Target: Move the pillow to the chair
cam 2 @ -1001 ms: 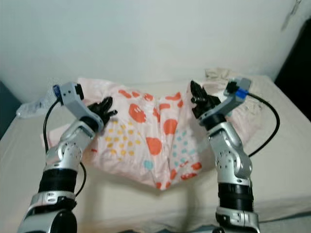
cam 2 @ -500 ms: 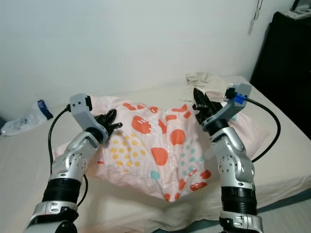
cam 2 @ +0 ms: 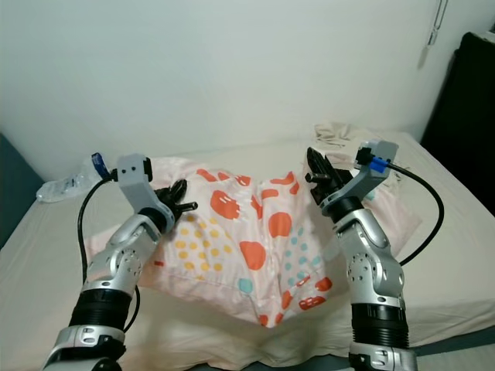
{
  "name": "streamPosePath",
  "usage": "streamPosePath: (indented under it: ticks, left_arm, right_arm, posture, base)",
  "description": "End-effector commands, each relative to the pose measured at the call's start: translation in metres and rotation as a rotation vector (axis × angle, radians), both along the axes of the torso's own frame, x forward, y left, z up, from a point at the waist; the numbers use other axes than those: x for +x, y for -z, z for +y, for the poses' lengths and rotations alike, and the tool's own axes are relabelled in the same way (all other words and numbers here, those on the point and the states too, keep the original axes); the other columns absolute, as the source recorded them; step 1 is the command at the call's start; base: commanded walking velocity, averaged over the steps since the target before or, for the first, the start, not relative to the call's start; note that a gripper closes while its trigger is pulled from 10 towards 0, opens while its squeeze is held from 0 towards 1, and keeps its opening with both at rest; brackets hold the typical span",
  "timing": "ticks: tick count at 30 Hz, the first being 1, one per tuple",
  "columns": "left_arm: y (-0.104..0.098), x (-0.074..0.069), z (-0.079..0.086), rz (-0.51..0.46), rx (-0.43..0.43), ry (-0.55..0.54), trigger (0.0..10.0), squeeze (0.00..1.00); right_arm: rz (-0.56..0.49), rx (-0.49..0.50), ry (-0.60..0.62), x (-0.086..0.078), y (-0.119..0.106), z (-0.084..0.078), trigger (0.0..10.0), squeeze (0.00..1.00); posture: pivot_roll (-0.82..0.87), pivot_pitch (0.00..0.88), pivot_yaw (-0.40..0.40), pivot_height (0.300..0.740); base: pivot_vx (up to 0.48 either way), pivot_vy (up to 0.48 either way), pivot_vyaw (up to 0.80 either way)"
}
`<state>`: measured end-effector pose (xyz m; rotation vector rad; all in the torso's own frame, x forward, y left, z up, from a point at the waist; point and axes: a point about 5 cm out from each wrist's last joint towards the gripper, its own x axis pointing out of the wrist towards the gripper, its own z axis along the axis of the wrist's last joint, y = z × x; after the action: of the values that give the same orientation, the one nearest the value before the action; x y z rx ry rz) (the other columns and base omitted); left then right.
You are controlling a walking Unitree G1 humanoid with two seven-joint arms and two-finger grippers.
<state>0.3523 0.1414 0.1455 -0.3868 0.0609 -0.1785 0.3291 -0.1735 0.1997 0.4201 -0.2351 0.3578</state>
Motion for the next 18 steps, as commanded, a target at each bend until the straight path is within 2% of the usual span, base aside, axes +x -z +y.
streamPosePath:
  ticks: [1, 13, 14, 18]
  left_arm:
    - [-0.0037, 0.0003, 0.001, -0.03, 0.016, -0.011, 10.0, 0.0]
    - [0.0001, -0.0015, 0.0015, -0.037, 0.083, -0.016, 10.0, 0.0]
    - [0.0014, -0.0026, 0.0, -0.04, 0.108, -0.004, 10.0, 0.0]
    - [0.0041, -0.0036, -0.0019, -0.025, 0.145, 0.003, 10.0, 0.0]
  right_arm:
    - [-0.029, -0.012, -0.052, -0.0003, -0.0018, 0.0126, 10.0, 0.0]
    - [-0.017, -0.009, -0.047, -0.0006, 0.0021, 0.0137, 10.0, 0.0]
    - [-0.016, -0.008, -0.047, -0.0006, 0.0026, 0.014, 10.0, 0.0]
    - [-0.015, -0.007, -0.049, -0.0008, 0.0033, 0.0145, 10.0, 0.0]
  posture:
    - [-0.14, 0.039, 0.067, 0.74]
    - [-0.13, 0.044, 0.072, 0.74]
    - [-0.13, 0.045, 0.072, 0.74]
    - [-0.13, 0.045, 0.074, 0.74]
  base:
    - [0.0, 0.0, 0.61]
    - [0.0, 0.0, 0.63]
    - [0.0, 0.0, 0.64]
    - [0.0, -0.469, 0.63]
